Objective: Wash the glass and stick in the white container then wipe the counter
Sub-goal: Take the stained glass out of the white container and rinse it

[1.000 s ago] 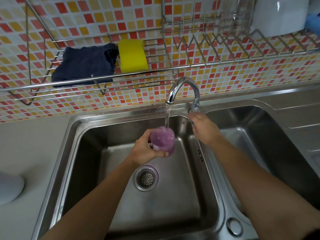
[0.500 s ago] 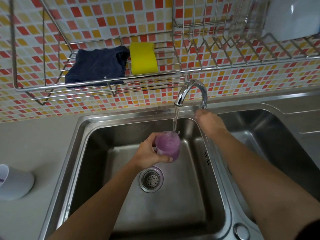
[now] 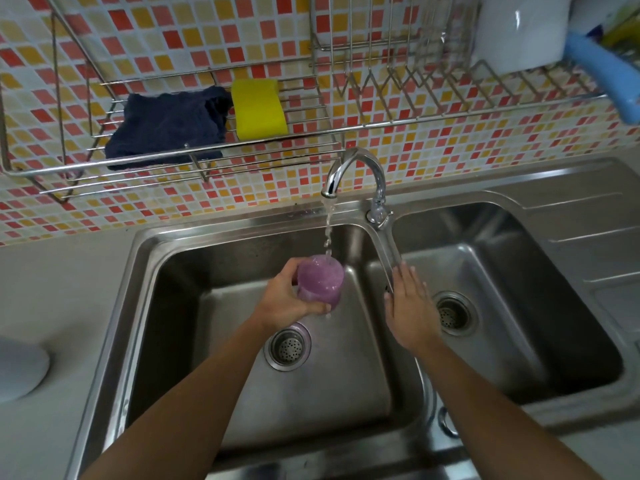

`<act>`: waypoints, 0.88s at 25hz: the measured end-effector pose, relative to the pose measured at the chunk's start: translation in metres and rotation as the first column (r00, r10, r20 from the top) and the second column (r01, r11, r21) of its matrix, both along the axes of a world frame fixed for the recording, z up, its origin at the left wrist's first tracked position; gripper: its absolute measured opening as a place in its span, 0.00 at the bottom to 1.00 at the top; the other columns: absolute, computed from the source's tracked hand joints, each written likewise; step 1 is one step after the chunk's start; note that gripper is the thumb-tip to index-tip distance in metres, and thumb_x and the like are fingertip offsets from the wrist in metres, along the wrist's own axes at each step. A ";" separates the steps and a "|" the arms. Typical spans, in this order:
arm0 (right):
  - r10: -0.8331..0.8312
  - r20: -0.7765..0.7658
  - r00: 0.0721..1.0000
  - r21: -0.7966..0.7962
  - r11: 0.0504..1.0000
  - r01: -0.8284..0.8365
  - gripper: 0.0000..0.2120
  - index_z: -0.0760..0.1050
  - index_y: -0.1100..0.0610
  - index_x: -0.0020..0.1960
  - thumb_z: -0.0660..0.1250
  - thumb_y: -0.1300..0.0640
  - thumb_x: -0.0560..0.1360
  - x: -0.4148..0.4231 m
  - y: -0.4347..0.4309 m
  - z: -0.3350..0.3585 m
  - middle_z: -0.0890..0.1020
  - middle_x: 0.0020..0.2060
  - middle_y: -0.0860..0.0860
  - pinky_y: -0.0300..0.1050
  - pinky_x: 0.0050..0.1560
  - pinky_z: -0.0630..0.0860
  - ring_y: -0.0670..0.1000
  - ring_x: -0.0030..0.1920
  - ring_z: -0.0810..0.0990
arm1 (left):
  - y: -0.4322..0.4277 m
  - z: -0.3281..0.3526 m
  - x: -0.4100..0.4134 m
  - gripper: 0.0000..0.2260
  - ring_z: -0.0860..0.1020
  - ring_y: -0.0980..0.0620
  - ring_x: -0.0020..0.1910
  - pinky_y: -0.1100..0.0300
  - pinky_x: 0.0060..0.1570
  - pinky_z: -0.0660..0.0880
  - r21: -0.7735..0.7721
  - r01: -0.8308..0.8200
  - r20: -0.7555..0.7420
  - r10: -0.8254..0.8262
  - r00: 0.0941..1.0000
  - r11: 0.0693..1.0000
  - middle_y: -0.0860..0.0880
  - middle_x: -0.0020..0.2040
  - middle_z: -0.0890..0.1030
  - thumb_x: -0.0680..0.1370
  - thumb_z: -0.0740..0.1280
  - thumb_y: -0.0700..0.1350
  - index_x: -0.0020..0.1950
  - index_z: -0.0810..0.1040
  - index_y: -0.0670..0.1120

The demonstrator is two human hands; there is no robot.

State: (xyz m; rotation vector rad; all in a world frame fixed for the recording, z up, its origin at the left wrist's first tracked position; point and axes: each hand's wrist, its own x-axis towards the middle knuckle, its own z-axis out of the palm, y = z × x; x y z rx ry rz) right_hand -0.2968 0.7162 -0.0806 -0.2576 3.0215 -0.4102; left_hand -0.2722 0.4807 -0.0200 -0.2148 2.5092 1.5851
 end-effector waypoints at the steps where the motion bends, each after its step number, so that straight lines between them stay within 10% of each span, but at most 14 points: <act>1: -0.001 0.030 1.000 0.026 1.000 0.000 0.27 0.46 0.60 0.76 0.45 0.51 0.80 0.009 0.002 -0.005 0.48 0.76 0.56 0.49 0.72 0.42 0.54 0.76 0.44 | 0.000 -0.001 0.001 0.34 0.76 0.59 0.50 0.73 0.45 0.71 -0.037 -0.013 -0.012 0.013 1.000 0.999 0.56 0.52 0.77 0.59 0.81 0.40 0.60 0.71 0.53; 9: -0.015 0.041 0.999 0.078 0.997 0.012 0.29 0.39 0.61 0.75 0.49 0.59 0.79 0.022 0.001 -0.014 0.43 0.76 0.55 0.49 0.73 0.42 0.53 0.76 0.40 | -0.016 -0.016 -0.001 0.38 0.70 0.44 0.56 0.50 0.58 0.73 -0.540 0.008 -0.040 -0.035 0.999 0.842 0.46 0.57 0.70 0.58 0.77 0.46 0.67 0.69 0.52; 22: -0.006 0.032 0.999 0.113 0.994 0.002 0.29 0.40 0.61 0.75 0.47 0.58 0.78 0.022 0.001 -0.015 0.42 0.76 0.56 0.48 0.73 0.44 0.54 0.76 0.41 | -0.028 -0.015 -0.004 0.36 0.65 0.43 0.63 0.51 0.58 0.68 -0.910 0.112 -0.055 -0.384 0.922 0.400 0.46 0.65 0.68 0.67 0.71 0.41 0.73 0.64 0.53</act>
